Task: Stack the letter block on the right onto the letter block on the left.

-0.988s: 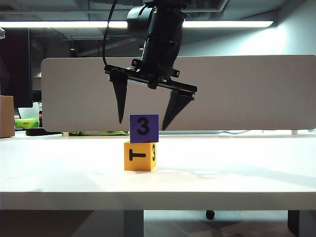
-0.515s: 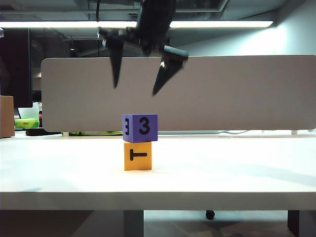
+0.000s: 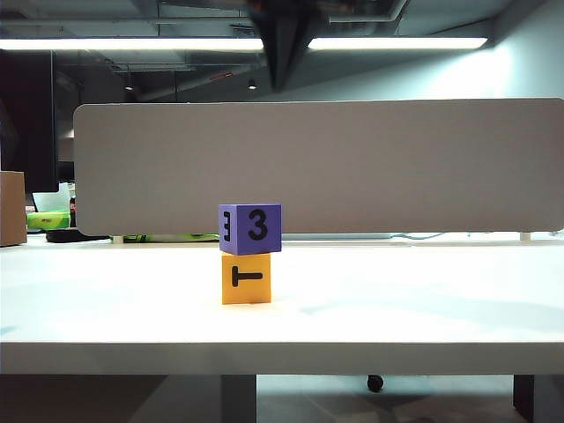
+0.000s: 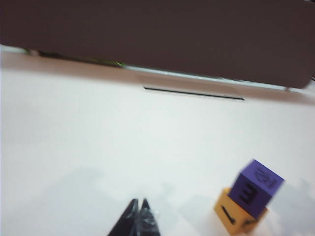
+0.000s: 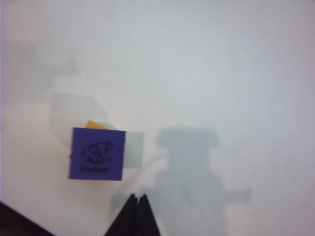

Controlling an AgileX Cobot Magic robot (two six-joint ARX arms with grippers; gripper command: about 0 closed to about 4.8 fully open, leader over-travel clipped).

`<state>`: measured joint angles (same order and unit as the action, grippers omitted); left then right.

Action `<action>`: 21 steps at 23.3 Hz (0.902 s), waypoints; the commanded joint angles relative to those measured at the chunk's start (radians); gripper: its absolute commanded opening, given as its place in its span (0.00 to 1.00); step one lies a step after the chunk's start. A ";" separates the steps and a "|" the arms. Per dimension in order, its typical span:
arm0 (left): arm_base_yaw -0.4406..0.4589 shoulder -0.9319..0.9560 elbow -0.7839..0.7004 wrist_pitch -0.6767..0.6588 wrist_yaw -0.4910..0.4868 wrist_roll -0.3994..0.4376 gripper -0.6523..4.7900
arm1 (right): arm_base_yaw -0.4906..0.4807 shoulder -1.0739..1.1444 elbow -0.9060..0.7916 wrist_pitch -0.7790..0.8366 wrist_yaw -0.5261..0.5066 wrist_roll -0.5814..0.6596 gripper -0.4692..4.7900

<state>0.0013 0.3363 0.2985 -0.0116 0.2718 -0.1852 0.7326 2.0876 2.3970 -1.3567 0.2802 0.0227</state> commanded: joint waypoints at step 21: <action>-0.001 -0.329 -0.126 -0.077 -0.205 0.083 0.11 | 0.048 -0.493 -0.001 0.198 -0.074 -0.159 0.08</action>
<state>0.0013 0.0048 0.1951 -0.1093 0.0750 -0.1047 0.7685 1.6226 2.3936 -1.1648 0.2058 -0.1143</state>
